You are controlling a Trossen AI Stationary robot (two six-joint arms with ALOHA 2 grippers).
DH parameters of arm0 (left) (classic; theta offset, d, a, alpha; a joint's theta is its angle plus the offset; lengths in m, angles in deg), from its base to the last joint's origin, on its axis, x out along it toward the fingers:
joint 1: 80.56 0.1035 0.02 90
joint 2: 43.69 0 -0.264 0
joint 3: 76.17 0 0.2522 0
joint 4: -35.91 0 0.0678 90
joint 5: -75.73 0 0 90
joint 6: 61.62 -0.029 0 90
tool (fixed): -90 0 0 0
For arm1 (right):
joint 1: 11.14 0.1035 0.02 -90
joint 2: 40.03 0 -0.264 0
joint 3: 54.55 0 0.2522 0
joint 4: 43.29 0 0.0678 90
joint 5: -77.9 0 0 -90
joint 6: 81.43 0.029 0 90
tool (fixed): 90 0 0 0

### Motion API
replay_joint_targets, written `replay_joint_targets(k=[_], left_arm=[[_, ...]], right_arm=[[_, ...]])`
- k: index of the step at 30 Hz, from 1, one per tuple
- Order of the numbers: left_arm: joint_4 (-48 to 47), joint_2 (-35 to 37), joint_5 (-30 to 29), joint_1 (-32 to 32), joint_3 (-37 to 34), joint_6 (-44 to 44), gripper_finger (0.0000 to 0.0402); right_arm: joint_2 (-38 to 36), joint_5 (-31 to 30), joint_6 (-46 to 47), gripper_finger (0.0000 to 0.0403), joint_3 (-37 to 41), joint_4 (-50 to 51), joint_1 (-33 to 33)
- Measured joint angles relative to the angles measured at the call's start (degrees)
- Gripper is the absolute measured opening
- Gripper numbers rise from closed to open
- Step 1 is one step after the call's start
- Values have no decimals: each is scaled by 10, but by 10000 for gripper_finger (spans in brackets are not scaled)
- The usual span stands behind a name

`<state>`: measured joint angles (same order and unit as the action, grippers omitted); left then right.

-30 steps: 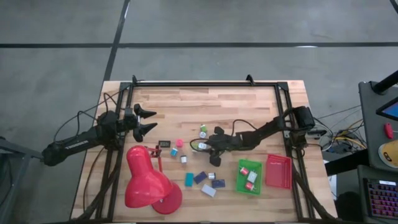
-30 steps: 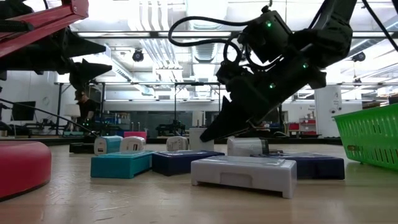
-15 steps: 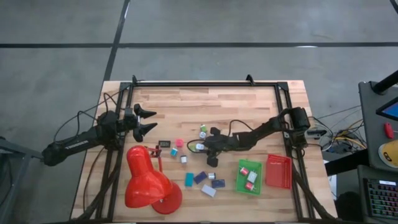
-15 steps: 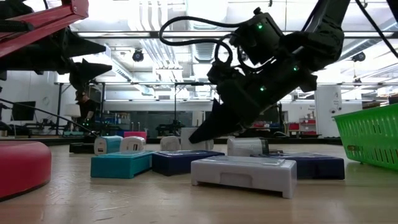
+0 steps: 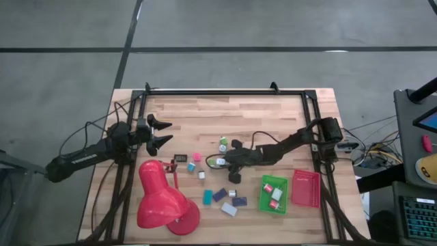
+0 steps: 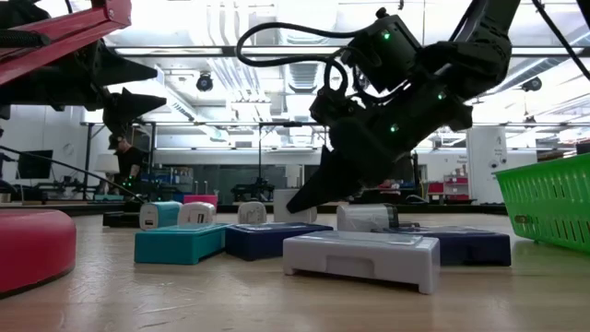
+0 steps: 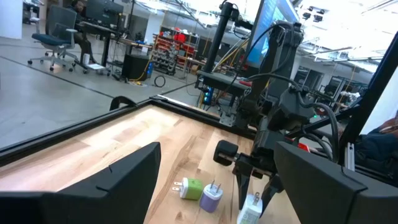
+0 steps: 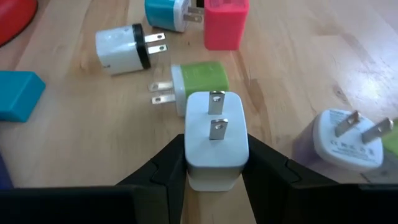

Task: Pick & Place Office items
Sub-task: Put the white charger adapter into the green basket

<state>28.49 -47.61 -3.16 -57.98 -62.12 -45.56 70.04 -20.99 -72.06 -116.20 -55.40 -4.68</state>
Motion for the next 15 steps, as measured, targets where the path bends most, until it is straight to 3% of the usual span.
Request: replay_joint_targets(k=[15], left_arm=[[1, 0, 0, 0, 0, 0, 320]], right_arm=[[-139, 4, 12, 124, 0, 195, 5]])
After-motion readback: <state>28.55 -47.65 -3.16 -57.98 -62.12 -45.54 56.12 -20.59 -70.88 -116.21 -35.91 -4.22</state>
